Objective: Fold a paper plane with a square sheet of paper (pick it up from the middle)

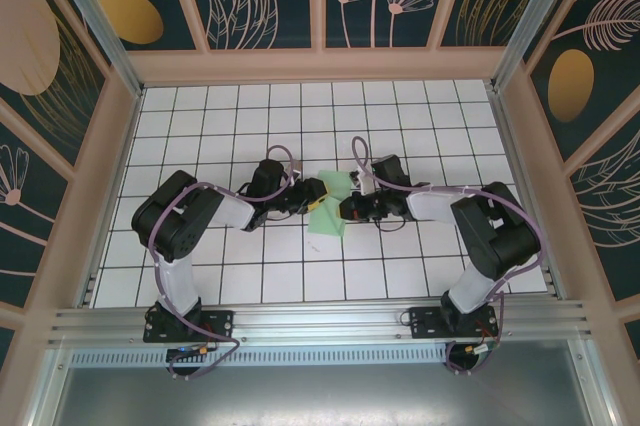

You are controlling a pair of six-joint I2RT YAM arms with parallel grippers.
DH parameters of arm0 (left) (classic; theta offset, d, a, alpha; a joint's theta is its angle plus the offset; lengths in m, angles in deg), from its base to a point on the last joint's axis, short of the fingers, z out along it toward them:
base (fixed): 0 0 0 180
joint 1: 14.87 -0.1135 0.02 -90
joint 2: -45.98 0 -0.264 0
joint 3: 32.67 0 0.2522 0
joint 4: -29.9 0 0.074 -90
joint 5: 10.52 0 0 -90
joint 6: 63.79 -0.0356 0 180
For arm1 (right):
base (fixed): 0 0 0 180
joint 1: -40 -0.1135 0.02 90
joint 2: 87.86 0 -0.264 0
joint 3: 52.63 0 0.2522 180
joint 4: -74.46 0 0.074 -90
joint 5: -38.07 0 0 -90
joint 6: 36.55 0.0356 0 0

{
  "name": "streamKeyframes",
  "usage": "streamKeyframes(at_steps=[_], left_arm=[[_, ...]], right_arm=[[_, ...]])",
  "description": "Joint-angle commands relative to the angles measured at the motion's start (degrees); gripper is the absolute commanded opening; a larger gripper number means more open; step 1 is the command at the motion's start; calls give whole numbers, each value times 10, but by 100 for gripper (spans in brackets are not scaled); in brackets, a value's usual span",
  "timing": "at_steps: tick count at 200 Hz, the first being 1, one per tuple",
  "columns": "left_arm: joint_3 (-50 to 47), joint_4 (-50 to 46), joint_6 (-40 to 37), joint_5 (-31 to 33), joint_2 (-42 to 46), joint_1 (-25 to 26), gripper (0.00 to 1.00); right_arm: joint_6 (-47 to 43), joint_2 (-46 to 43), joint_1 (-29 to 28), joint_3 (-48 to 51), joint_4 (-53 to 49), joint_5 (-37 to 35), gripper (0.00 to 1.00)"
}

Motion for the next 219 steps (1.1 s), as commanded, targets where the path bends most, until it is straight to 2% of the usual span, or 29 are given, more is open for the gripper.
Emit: streamKeyframes(at_steps=[1, 31, 81, 127, 175, 219], left_arm=[[16, 1, -12, -2, -1, 3, 45], [24, -15, -29, 1, 16, 3, 48], [20, -58, -55, 18, 31, 3, 45], [15, -107, -82, 27, 38, 7, 38], [-10, -135, -95, 47, 47, 10, 26], [-19, -151, -106, 54, 60, 11, 22]], right_arm=[[1, -3, 10, 8, 17, 14, 3], [-8, 18, 19, 4, 19, 34, 4], [-21, 46, 40, -1, 23, 60, 4], [-42, 56, 43, -15, 0, 67, 4], [-53, 67, 45, -33, -16, 70, 4], [-50, 71, 45, -41, -18, 74, 3]])
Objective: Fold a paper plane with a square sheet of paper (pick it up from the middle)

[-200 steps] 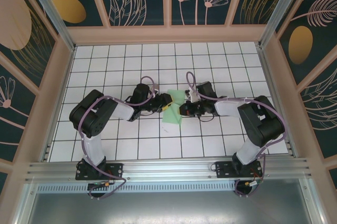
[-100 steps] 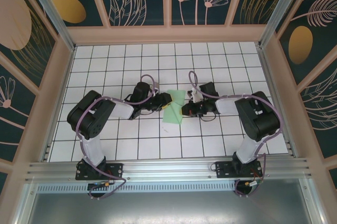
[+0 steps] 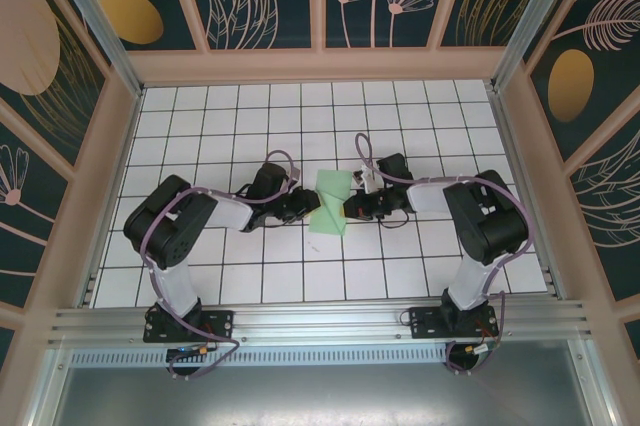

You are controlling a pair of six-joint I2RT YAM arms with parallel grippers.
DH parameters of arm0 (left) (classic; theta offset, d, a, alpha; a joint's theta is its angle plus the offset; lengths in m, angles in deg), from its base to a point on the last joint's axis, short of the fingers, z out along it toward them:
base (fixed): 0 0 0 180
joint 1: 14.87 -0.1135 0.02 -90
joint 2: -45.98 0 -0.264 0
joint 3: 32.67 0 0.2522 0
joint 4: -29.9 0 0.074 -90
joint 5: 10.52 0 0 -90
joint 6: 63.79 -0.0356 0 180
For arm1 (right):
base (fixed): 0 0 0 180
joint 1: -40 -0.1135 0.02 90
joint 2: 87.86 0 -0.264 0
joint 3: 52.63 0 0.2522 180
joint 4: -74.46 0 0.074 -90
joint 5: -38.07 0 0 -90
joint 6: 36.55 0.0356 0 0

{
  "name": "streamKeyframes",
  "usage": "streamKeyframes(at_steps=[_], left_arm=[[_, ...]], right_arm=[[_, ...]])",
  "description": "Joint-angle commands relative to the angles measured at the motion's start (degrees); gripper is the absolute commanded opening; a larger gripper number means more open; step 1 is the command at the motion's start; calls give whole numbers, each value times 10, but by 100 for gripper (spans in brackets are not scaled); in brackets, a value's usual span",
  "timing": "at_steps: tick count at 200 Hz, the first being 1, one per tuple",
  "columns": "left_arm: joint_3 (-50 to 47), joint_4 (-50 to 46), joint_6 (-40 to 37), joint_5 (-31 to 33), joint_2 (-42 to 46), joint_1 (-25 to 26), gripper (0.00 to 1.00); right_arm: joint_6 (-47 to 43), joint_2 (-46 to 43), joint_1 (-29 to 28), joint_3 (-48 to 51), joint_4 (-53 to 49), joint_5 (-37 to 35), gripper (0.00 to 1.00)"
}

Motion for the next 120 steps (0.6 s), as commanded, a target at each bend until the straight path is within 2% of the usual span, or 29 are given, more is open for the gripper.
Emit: streamKeyframes(at_steps=[1, 77, 120], left_arm=[[-13, -18, -20, 10, 23, 3, 22], [-7, -43, -23, 20, 17, 23, 13], [7, -110, -46, 44, 1, 26, 12]], right_arm=[[-13, 9, 5, -17, -9, 16, 3], [-4, 11, 4, -18, -2, 28, 1], [-14, 9, 4, -29, -17, 25, 1]])
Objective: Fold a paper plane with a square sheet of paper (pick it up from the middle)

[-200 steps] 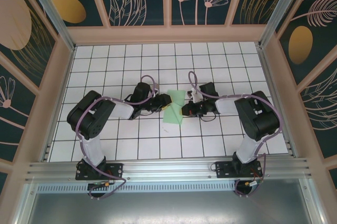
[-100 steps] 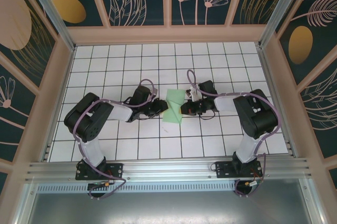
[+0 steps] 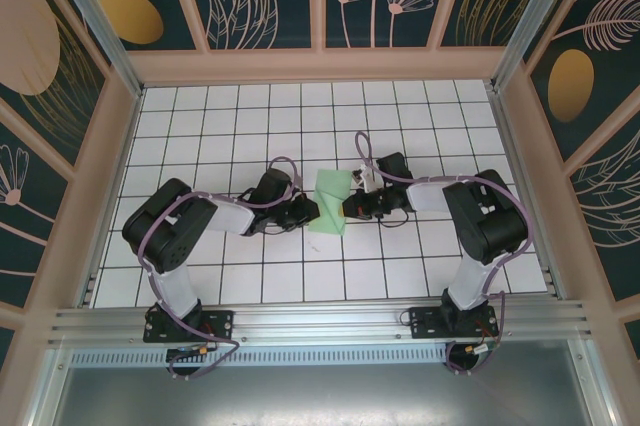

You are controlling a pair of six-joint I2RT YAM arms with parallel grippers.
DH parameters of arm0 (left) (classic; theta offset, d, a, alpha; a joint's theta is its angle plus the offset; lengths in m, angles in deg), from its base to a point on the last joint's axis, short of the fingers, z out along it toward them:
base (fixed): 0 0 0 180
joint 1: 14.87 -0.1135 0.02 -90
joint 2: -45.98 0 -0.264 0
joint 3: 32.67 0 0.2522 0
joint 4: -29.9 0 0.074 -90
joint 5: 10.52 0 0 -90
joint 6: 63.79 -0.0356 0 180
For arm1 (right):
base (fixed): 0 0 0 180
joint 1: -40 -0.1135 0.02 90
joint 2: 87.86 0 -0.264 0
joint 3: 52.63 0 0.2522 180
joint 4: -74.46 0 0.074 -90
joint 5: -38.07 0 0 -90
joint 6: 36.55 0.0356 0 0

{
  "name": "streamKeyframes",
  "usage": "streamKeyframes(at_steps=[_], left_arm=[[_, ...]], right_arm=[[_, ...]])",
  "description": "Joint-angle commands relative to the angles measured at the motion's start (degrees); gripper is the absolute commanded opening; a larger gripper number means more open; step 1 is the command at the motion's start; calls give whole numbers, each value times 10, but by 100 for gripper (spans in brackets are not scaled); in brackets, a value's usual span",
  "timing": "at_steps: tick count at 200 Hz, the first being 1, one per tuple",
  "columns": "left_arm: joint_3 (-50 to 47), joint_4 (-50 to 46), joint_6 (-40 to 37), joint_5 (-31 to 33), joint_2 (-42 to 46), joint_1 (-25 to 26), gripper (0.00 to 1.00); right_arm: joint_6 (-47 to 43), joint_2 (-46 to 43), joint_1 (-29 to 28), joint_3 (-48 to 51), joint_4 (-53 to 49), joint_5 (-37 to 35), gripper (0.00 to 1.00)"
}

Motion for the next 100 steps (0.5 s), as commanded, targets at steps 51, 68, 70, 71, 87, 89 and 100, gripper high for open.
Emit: streamKeyframes(at_steps=[51, 68, 70, 71, 87, 89, 100], left_arm=[[28, -117, -64, 52, -34, 4, 10], [34, -132, -75, 61, -36, 4, 10], [35, -133, -77, 62, -37, 4, 10], [35, -134, -77, 63, -37, 4, 10], [42, -143, -85, 69, -39, 4, 10], [44, -145, -87, 69, -39, 4, 10], [52, -158, -95, 78, -40, 4, 10]], right_arm=[[-63, 41, 4, -69, -72, -2, 2], [-81, 58, 4, -86, -93, -3, 3], [-84, 59, 4, -88, -96, -2, 3], [-85, 60, 4, -89, -97, -2, 3], [-97, 66, 5, -102, -115, -4, 3], [-99, 65, 5, -103, -118, -5, 3], [-101, 62, 5, -109, -124, -6, 3]])
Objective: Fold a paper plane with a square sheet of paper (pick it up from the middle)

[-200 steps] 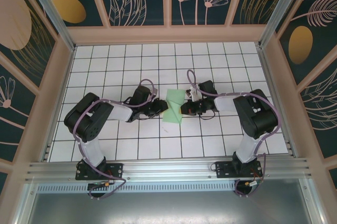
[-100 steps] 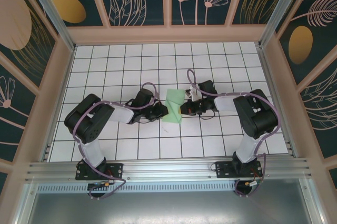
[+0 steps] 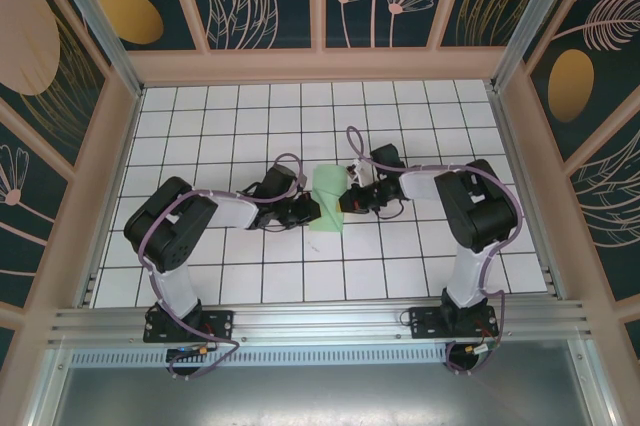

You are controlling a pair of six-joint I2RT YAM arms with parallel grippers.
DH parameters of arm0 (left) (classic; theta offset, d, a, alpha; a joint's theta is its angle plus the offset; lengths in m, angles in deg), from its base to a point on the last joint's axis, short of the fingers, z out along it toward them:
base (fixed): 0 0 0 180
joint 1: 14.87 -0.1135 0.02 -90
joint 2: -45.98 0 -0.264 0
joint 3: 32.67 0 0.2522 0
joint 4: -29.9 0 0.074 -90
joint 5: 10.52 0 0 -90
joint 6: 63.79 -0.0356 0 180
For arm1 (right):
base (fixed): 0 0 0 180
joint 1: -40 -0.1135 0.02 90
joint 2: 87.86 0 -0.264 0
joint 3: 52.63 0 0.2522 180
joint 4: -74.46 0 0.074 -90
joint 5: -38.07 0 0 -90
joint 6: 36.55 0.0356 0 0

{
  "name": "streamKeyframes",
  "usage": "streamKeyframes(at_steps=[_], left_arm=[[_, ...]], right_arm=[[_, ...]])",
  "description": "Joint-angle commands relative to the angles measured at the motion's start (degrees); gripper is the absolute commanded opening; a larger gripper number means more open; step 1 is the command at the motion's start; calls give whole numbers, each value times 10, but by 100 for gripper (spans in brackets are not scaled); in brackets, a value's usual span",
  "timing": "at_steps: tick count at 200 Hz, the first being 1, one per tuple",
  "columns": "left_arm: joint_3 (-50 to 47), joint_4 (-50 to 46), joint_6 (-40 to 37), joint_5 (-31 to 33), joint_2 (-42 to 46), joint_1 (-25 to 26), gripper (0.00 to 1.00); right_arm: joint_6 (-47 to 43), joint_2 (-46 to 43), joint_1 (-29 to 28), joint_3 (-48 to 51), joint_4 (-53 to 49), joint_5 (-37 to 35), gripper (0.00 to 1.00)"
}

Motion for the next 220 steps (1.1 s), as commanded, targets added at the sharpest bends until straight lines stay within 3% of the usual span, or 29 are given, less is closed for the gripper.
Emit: streamKeyframes(at_steps=[1, 91, 220], left_arm=[[8, -74, -42, 67, -33, 0, 10], [44, -88, -77, 69, -33, 0, 12], [55, -94, -94, 68, -38, 0, 13]], right_arm=[[-36, 3, 5, -26, -39, -3, 3], [-52, -40, 4, -41, -101, -35, 4], [-119, 23, 5, -113, -175, -40, 5]])
